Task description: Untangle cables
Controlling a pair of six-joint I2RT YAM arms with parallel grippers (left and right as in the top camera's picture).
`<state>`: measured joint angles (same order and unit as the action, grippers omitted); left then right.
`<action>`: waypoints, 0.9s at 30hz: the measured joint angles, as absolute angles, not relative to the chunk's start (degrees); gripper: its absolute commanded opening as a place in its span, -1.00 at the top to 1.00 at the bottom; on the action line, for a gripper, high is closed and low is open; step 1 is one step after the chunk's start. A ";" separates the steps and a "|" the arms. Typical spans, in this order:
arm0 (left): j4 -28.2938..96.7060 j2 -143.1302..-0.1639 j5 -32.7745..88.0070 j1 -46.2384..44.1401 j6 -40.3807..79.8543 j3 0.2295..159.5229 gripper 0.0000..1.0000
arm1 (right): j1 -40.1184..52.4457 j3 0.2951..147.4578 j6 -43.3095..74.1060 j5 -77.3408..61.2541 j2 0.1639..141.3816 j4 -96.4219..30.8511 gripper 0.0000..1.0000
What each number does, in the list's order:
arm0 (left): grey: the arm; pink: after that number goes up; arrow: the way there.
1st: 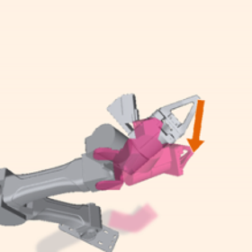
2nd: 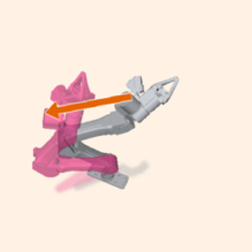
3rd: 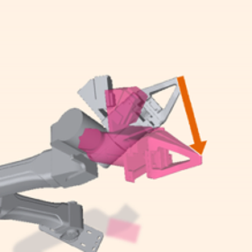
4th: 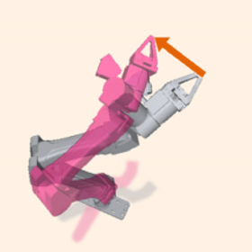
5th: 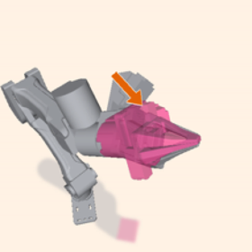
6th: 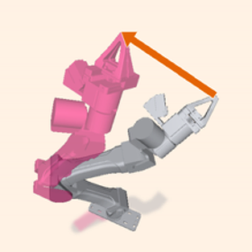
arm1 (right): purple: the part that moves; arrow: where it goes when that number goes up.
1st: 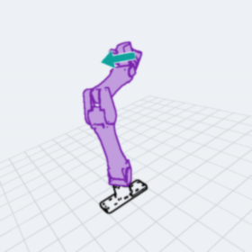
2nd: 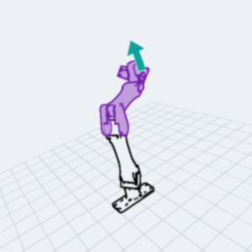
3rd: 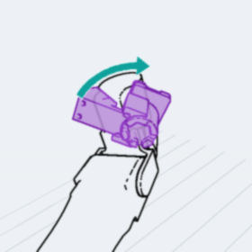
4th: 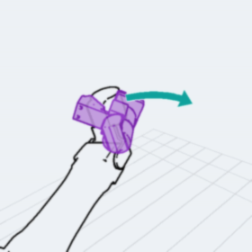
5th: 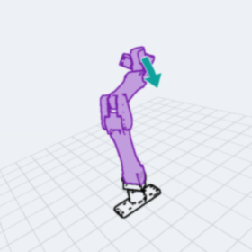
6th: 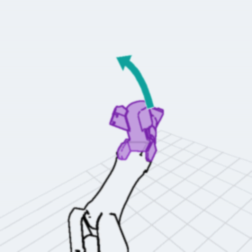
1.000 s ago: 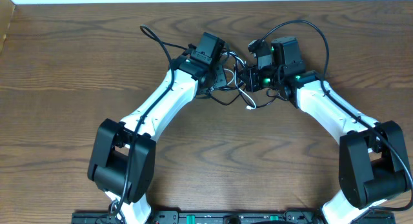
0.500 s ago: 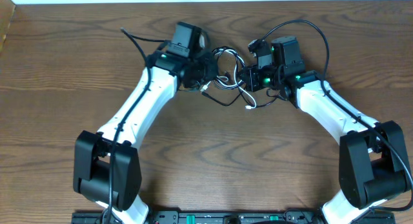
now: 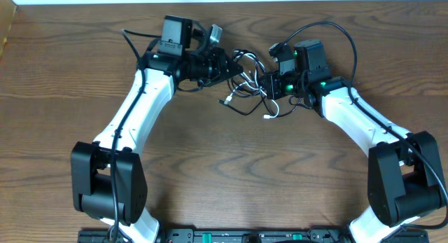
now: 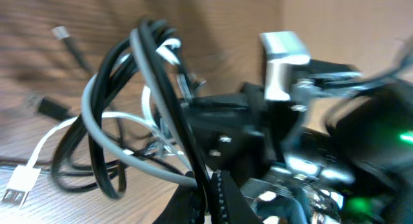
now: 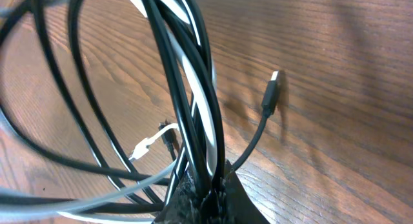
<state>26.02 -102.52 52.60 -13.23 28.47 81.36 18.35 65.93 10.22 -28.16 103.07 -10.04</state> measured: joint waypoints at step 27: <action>20.47 -102.52 64.60 -11.09 31.77 80.99 0.85 | 19.14 57.87 5.41 -6.55 103.02 -9.21 0.98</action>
